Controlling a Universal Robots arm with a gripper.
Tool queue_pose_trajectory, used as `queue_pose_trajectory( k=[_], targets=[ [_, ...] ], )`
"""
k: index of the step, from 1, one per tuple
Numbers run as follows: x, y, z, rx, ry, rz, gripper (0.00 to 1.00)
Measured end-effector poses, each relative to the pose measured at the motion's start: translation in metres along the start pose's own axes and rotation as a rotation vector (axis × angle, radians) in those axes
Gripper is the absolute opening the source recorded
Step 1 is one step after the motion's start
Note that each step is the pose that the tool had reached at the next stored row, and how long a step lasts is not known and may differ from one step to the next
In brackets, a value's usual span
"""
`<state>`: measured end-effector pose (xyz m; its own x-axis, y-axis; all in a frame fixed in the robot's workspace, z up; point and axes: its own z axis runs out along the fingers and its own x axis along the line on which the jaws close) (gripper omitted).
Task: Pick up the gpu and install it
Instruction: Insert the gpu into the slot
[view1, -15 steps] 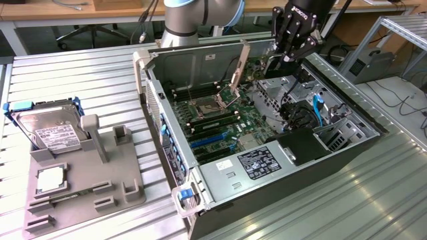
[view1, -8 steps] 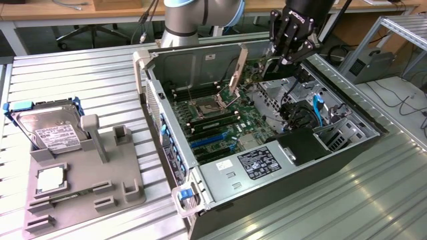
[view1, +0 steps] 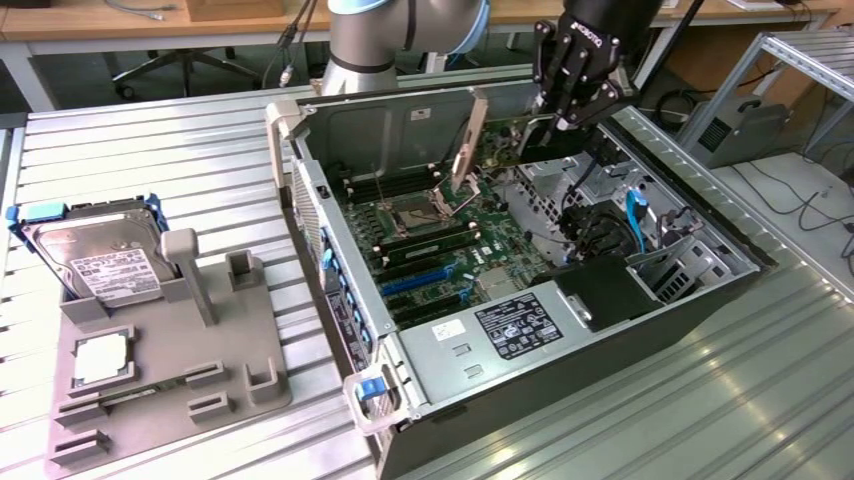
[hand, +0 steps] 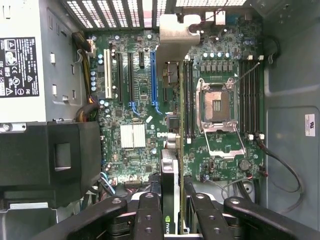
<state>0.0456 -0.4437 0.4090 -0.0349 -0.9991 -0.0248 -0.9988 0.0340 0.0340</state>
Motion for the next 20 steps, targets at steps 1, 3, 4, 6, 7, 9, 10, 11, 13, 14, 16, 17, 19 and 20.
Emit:
queue_pose_trajectory(
  k=[1, 3, 4, 6, 7, 9, 10, 11, 13, 14, 16, 17, 19, 20],
  targets=[
    [0.000, 0.0006, 0.0000, 0.0000, 0.0001, 0.000, 0.27],
    [0.000, 0.0019, 0.0001, 0.0001, 0.0000, 0.000, 0.27],
    [0.000, 0.0025, 0.0001, 0.0001, 0.0000, 0.000, 0.27],
    [0.000, 0.0044, 0.0002, 0.0002, -0.0001, 0.000, 0.27],
    [0.000, 0.0056, 0.0003, 0.0004, 0.0000, 0.000, 0.27],
    [0.000, 0.0074, 0.0003, 0.0007, -0.0001, 0.000, 0.27],
    [0.000, 0.0083, 0.0003, 0.0008, 0.0000, 0.000, 0.27],
    [0.000, 0.0096, 0.0004, 0.0010, 0.0000, 0.000, 0.27],
    [0.000, 0.0117, 0.0005, 0.0014, -0.0001, 0.000, 0.27],
    [0.000, 0.0131, 0.0005, 0.0017, 0.0000, 0.000, 0.27],
    [0.001, 0.0152, 0.0006, 0.0020, 0.0000, 0.000, 0.27],
    [0.001, 0.0162, 0.0006, 0.0022, 0.0000, 0.000, 0.27],
    [0.001, 0.0186, 0.0007, 0.0025, -0.0001, 0.000, 0.27],
    [0.001, 0.0199, 0.0007, 0.0026, 0.0000, 0.000, 0.27]
  ],
)
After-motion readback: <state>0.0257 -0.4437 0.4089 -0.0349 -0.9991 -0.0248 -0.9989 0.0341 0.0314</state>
